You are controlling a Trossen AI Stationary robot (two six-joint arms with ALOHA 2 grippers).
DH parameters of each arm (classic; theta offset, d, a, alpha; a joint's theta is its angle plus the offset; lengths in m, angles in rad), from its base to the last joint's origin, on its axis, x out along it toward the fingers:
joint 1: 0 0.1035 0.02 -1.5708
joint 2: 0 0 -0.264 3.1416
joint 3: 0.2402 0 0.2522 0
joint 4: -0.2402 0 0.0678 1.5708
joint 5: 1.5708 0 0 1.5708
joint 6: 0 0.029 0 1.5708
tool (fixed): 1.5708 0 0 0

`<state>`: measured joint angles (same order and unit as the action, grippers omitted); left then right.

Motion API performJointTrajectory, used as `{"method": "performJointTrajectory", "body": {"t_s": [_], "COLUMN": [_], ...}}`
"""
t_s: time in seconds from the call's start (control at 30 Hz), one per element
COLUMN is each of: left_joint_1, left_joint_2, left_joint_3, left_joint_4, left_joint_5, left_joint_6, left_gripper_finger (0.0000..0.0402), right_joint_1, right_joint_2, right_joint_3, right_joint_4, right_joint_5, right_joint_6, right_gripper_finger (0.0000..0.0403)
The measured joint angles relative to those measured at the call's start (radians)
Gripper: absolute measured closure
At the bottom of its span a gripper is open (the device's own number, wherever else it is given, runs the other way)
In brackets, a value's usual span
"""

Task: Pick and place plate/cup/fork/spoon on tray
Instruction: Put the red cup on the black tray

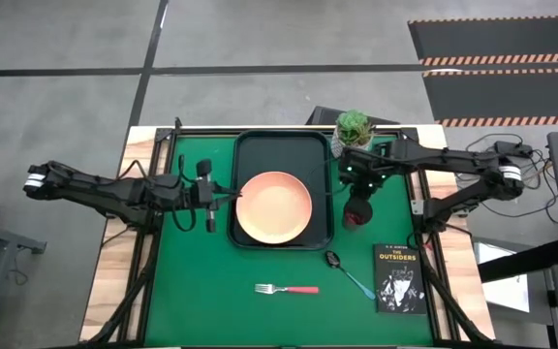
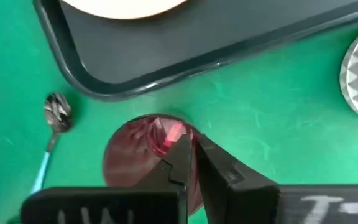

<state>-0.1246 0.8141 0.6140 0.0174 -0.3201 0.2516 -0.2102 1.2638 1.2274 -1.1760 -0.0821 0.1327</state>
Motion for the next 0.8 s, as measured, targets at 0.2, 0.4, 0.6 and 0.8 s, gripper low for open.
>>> {"method": "performJointTrajectory", "body": {"t_s": [0.2,0.4,0.6,0.8], "left_joint_1": [0.0,0.0,0.0,0.0], "left_joint_2": [-0.01,-0.005,-0.005,-0.004], "left_joint_3": [0.0,-0.005,-0.014,-0.016], "left_joint_4": [-0.003,-0.007,-0.004,-0.003], "left_joint_5": [0.0,0.0,-0.003,-0.003], "left_joint_6": [0.0,-0.002,0.0,-0.001], "left_gripper_finger": [0.04,0.04,0.04,0.04], "right_joint_1": [0.013,0.022,0.022,0.022], "right_joint_2": [0.034,0.067,0.109,0.144], "right_joint_3": [-0.003,-0.005,-0.009,-0.024], "right_joint_4": [-0.018,-0.024,-0.023,-0.023], "right_joint_5": [0.019,0.101,0.101,0.1], "right_joint_6": [-0.094,-0.166,-0.186,-0.205], "right_gripper_finger": [0.0322,0.0245,0.0218,0.023]}}
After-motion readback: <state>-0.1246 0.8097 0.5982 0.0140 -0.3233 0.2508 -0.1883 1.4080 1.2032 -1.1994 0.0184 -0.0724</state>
